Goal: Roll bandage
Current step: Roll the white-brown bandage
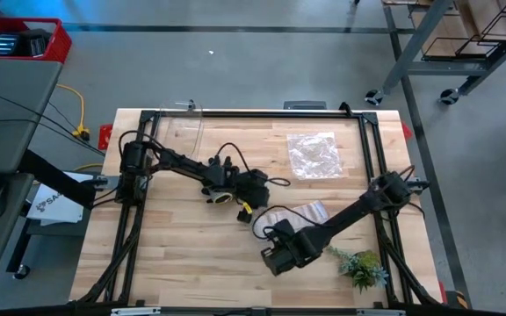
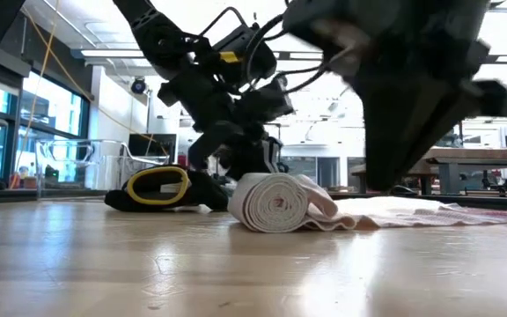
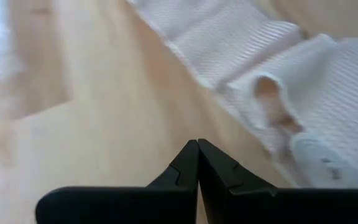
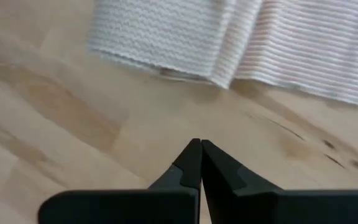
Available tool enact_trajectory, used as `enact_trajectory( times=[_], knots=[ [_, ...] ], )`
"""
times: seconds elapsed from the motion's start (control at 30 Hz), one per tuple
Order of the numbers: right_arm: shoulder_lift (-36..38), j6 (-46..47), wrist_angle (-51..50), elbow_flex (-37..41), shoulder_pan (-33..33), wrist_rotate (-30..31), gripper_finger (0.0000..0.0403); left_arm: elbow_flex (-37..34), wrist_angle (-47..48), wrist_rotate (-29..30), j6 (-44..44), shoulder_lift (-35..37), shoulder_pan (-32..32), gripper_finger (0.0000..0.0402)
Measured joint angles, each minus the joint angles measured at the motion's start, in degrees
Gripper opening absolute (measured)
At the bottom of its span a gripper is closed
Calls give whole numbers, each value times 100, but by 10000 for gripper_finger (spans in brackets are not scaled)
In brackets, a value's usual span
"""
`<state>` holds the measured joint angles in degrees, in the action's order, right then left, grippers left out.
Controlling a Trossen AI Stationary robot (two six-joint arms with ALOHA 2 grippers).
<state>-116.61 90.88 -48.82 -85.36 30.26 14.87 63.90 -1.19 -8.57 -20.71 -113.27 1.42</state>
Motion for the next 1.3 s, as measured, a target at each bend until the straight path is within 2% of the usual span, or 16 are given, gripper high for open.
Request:
enact_trajectory(
  times=[0.23,0.33,0.43,0.57,0.67,0.87,0.97,1.13,1.3],
  knots=[
    [606,687,-1349,-7,-137,8,0,0,674,139,71,626,482,0],
    [812,614,-1698,55,-382,-88,0,-51,908,-189,751,952,638,0],
    [1182,173,-1203,661,-759,-543,0,-377,623,-751,1573,1245,578,0],
    [2028,-345,458,2090,-1280,-895,0,-861,77,-762,2378,1573,87,0],
    [2767,-388,736,2942,-1458,-908,0,-994,-5,-411,2930,1812,-435,0],
    [3954,-761,779,4304,-1443,-1350,0,-834,-629,1401,4138,1919,-1445,0],
    [4365,-739,1111,4923,-1343,-1402,0,-504,-651,1959,4838,1609,-1618,0],
    [4811,-853,1961,5628,-1331,-1311,0,120,-339,2156,5724,1201,-1661,0],
    [4997,-1013,1963,5835,-1352,-922,0,485,-329,2195,5570,1147,-1683,0]
  ],
)
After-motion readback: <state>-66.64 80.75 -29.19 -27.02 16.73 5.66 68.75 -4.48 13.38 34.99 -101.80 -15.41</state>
